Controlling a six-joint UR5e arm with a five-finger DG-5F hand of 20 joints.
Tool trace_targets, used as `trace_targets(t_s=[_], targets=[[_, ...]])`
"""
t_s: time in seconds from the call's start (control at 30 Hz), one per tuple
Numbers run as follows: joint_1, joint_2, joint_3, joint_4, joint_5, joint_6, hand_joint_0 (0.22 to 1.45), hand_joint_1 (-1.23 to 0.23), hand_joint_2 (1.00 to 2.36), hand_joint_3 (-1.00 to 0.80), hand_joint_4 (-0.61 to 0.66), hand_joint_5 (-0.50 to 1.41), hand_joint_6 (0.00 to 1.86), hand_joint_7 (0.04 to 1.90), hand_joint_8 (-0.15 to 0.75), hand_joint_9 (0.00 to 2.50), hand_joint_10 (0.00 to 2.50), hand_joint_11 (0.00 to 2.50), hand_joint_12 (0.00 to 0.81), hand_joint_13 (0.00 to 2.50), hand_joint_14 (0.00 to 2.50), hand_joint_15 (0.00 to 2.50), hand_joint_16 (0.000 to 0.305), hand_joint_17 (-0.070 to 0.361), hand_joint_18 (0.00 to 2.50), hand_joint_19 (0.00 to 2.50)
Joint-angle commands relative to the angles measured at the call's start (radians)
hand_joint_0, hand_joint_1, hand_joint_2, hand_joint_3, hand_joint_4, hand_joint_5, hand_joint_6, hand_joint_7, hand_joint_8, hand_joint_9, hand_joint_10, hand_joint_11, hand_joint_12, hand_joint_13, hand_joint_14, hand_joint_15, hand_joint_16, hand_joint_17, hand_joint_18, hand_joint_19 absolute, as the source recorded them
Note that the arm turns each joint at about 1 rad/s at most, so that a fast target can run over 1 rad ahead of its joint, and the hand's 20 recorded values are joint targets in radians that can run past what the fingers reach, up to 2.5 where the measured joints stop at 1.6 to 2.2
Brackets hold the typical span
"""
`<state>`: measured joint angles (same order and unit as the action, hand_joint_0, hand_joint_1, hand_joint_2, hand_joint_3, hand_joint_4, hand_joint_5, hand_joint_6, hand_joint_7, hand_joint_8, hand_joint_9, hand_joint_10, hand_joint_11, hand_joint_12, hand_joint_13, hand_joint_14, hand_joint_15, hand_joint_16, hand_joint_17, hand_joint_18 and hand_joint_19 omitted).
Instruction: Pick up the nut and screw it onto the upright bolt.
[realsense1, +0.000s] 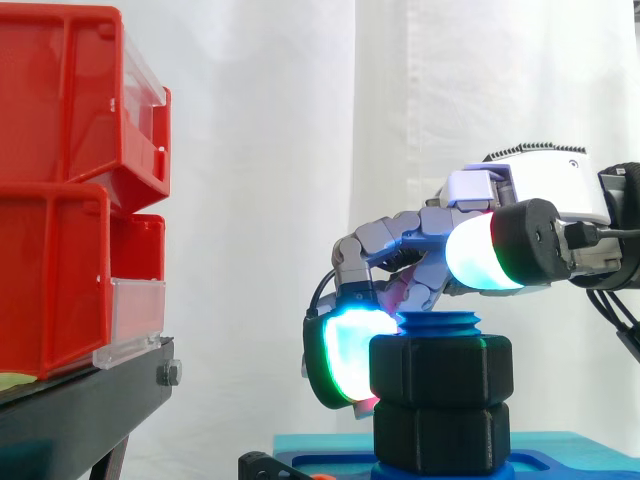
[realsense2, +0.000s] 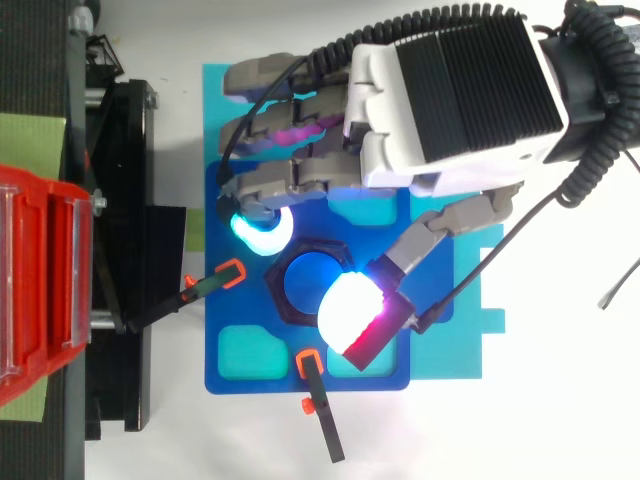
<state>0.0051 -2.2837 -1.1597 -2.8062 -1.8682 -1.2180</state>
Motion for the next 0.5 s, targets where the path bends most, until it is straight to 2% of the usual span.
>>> trace_targets(t_s=[0.0, 0.13, 0.2, 0.33, 0.47], targets=[[-0.007, 0.000, 0.000, -0.001, 0.000, 0.000, 0.50, -0.26, 1.00, -0.50, 0.11, 0.05, 0.50, 1.38, 0.275, 1.02, 0.00, 0.00, 0.257, 0.60, 0.00, 0.00, 0.035, 0.079, 0.37, 0.00], [-0.014, 0.001, 0.000, -0.001, -0.006, 0.000, 0.50, -0.27, 1.00, -0.50, 0.11, 0.06, 0.51, 1.39, 0.283, 1.11, 0.00, 0.00, 0.239, 0.68, 0.00, 0.02, 0.033, 0.074, 0.47, 0.00], [-0.022, 0.007, 0.002, -0.001, -0.020, 0.000, 0.50, -0.27, 1.00, -0.50, 0.11, 0.06, 0.52, 1.37, 0.282, 1.14, 0.00, 0.00, 0.238, 0.71, 0.00, 0.01, 0.033, 0.074, 0.49, 0.02], [-0.028, 0.010, 0.003, -0.001, -0.032, 0.000, 0.50, -0.27, 1.00, -0.50, 0.12, 0.07, 0.54, 1.33, 0.277, 1.21, 0.00, 0.00, 0.226, 0.77, 0.00, 0.03, 0.031, 0.069, 0.57, 0.06], [-0.030, 0.010, 0.003, -0.003, -0.031, 0.000, 0.50, -0.27, 1.00, -0.50, 0.11, 0.07, 0.54, 1.33, 0.277, 1.25, 0.00, 0.01, 0.223, 0.78, 0.00, 0.03, 0.031, 0.069, 0.62, 0.09]])
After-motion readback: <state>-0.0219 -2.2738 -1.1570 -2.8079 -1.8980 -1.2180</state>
